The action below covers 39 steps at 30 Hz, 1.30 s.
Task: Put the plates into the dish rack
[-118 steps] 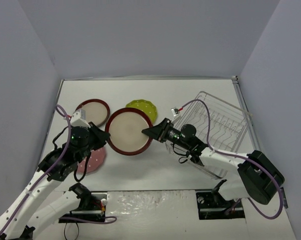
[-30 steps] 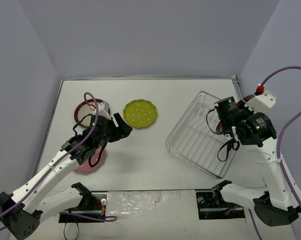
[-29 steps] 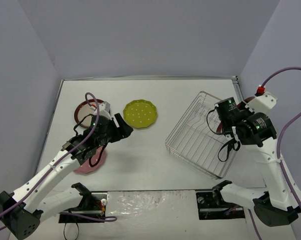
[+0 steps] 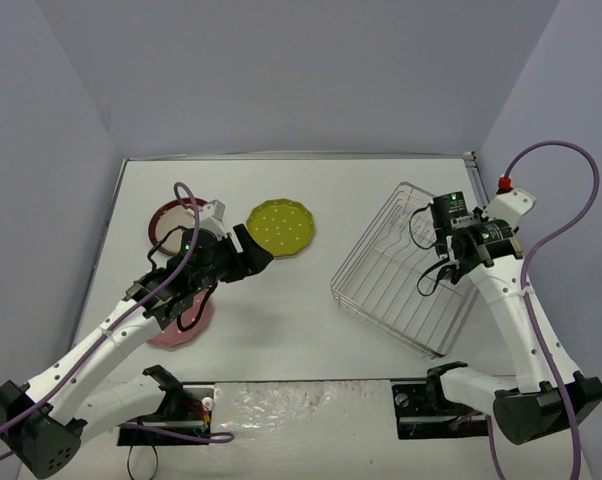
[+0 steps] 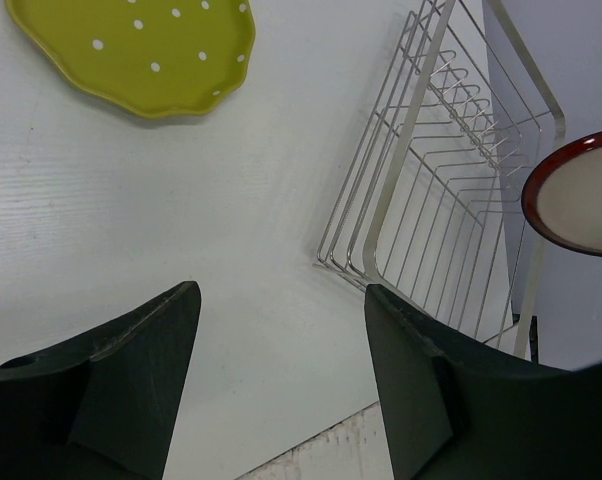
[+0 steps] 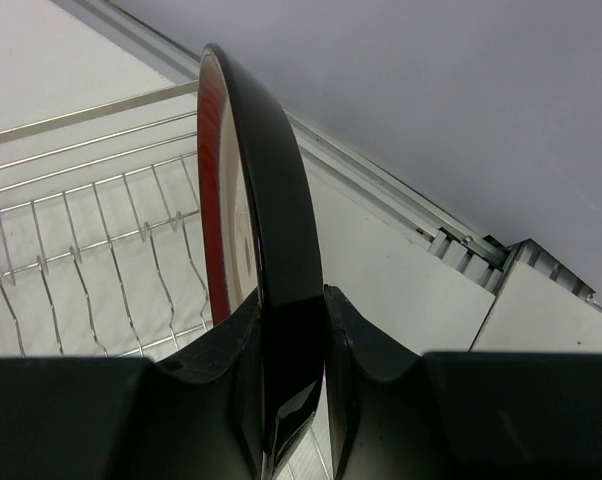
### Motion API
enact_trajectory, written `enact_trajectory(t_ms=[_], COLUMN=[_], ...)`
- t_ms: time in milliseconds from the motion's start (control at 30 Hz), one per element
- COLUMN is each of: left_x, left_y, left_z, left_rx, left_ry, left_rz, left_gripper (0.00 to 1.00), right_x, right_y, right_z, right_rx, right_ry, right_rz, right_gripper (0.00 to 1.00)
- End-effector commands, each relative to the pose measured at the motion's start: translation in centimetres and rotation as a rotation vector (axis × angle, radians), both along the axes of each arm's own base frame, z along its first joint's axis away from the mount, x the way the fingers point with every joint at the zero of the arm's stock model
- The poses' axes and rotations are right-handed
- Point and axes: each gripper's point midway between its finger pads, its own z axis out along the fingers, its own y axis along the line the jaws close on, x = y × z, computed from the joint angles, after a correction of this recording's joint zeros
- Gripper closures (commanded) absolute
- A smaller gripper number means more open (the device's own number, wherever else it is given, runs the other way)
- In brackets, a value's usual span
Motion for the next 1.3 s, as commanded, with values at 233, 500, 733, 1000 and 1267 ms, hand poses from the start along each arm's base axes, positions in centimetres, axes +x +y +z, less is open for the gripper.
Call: enact_trajectory(t_ms=[233, 500, 733, 1000, 1267], left_x=[1.4, 1.8, 2.0, 2.3, 2.6], left_y=[-1.0, -1.3, -1.7, -2.3, -2.5], left_z=[2.8, 2.5, 2.3, 1.9, 1.6], left_rx=[-0.046, -0.049, -0.047, -0.06, -0.065], left_ry=[-0.084, -0.079, -0.073, -0.06, -0.052], left_rz=[-0.014, -0.015, -0.021, -0.033, -0.03], left_gripper=[0.37, 0.37, 0.37, 0.37, 0.37], right_x=[4.0, 4.5, 3.7, 3.5, 3.9], right_y=[-2.1, -3.4, -4.9, -5.1, -4.9], right_z=[2.0, 1.0, 1.1, 2.5, 1.5], right_rx=[-0.022, -0.004, 0.009, 0.017, 0.041], right_ry=[-0.094, -0.06, -0.058, -0.081, -0.045], right_rz=[0.013, 0.024, 0.023, 0.052, 0.093], right_gripper=[1.0, 1.0, 1.0, 1.0, 1.0])
